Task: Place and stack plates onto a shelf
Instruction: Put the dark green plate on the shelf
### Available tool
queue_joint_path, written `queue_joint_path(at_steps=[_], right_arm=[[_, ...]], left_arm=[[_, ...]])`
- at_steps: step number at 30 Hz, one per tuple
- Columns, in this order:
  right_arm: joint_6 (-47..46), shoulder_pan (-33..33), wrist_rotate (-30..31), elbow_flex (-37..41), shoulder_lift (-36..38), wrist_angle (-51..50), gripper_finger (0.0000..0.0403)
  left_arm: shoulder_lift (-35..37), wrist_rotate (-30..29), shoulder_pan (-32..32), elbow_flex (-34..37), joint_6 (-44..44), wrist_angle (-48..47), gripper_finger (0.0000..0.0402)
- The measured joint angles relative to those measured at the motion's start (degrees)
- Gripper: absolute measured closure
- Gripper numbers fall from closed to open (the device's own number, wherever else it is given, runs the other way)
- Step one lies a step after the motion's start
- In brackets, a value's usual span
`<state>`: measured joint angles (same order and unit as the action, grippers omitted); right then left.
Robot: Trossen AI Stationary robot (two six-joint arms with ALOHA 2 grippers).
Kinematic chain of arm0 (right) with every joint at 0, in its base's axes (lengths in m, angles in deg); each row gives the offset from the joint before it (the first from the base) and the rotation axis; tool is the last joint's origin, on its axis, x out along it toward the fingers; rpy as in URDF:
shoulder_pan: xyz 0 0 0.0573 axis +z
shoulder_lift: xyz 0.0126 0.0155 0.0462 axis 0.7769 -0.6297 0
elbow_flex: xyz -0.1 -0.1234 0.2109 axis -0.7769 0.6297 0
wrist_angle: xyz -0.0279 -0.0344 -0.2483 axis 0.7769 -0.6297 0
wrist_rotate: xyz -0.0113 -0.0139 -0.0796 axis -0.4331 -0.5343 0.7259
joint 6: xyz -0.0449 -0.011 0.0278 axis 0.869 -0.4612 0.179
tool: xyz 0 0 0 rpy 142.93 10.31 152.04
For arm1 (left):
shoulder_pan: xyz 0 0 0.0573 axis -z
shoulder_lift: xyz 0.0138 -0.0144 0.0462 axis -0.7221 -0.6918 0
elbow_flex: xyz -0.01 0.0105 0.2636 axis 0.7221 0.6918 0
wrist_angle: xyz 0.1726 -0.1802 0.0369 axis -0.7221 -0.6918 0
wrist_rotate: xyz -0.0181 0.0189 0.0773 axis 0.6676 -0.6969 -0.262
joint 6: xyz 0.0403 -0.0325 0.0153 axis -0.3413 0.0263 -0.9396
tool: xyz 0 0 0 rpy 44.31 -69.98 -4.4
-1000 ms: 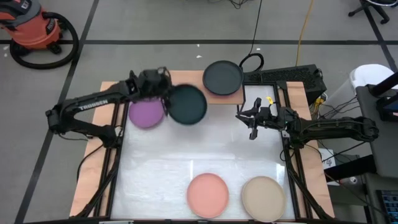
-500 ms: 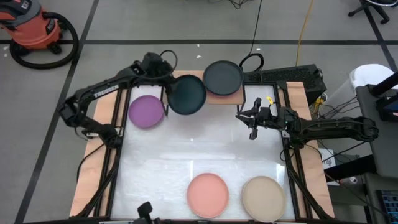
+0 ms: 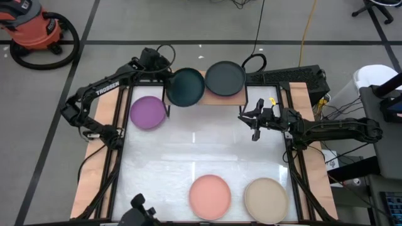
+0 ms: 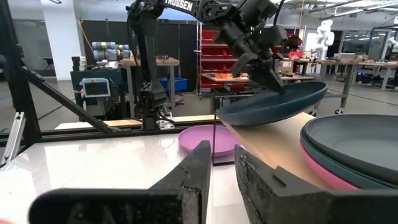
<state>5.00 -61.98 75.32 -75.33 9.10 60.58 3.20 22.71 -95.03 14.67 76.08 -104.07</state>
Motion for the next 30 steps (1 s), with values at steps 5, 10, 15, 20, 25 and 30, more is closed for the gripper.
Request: queue_joint_path(at_steps=[5, 10, 15, 20, 25, 30], right_arm=[[-0.02, 0.01, 0.0, 0.0, 0.0, 0.0, 0.0344], [-0.02, 0.01, 0.0, 0.0, 0.0, -0.01, 0.0344], [-0.04, 0.0, 0.0, 0.0, 0.0, 0.0, 0.0344], [-0.12, 0.01, 0.0, 0.0, 0.0, 0.0, 0.0344], [-0.48, 0.02, 0.0, 0.0, 0.0, 0.0, 0.0344], [-0.49, 0.02, 0.0, 0.0, 0.0, 0.0, 0.0344]], left_arm=[[0.02, -2.24, -2.33, -0.4, -0.73, 0.79, 0.0384], [0.01, -2.42, -4.26, -0.37, -2.02, -0.34, 0.0365], [0.01, -2.37, -4.3, -0.35, -2.55, -0.45, 0.036], [0.01, -2.23, -3.94, -0.35, -2.32, -0.62, 0.0358], [0.01, -2.11, -3.57, -0.33, -2.14, -0.91, 0.0358], [0.01, -1.91, -2.96, -0.31, -2.19, -1.49, 0.0357]])
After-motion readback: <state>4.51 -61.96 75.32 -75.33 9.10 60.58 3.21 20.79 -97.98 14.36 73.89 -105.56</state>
